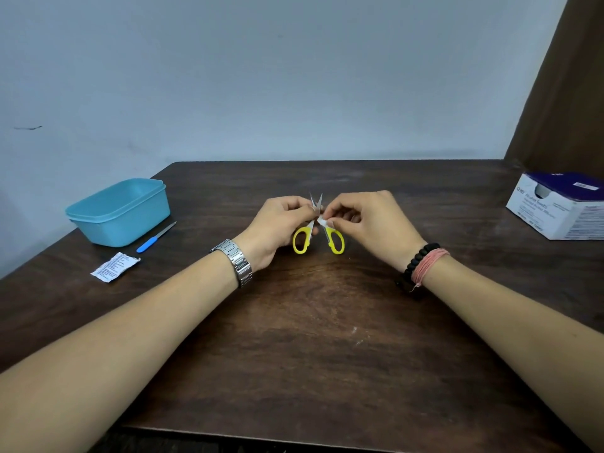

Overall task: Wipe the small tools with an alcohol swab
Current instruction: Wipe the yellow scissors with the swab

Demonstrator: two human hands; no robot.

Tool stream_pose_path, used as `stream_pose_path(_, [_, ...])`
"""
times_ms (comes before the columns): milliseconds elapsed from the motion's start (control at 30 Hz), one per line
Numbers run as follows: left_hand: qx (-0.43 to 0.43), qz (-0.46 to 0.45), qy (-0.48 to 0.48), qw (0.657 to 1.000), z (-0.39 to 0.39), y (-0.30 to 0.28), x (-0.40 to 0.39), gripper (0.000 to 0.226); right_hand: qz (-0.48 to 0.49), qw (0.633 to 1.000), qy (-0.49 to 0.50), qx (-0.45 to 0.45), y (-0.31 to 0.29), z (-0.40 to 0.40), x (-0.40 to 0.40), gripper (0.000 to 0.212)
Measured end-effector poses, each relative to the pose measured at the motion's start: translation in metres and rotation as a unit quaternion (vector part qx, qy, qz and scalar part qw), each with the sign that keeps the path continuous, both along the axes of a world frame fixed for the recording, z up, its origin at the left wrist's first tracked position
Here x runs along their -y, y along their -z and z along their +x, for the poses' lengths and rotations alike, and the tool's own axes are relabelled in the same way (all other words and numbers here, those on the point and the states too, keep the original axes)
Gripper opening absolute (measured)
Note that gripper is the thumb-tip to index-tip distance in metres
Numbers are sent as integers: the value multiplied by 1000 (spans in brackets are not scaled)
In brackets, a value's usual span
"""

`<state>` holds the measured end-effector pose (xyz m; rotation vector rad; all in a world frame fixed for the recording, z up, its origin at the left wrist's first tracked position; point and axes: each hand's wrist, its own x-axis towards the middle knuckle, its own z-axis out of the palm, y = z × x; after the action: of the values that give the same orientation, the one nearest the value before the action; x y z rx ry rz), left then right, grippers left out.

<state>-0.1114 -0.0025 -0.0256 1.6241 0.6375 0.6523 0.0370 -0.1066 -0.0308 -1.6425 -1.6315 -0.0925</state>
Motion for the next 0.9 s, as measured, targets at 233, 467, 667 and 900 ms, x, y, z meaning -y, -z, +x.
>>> stream_pose_path(233, [-11, -10, -19, 1000, 0, -1, -1, 16, -10, 996, -9, 88, -4, 0, 1, 9])
stream_pose_path(467, [-18, -8, -38, 999, -2, -3, -3, 20, -58, 976, -33, 207, -8, -4, 5, 9])
stream_pose_path(667, [-14, -15, -33, 999, -1, -3, -3, 13, -36, 982, -16, 187, -8, -7, 6, 8])
stream_pose_path(900, [21, -39, -72, 996, -2, -6, -10, 24, -103, 972, -53, 206, -5, -9, 5, 8])
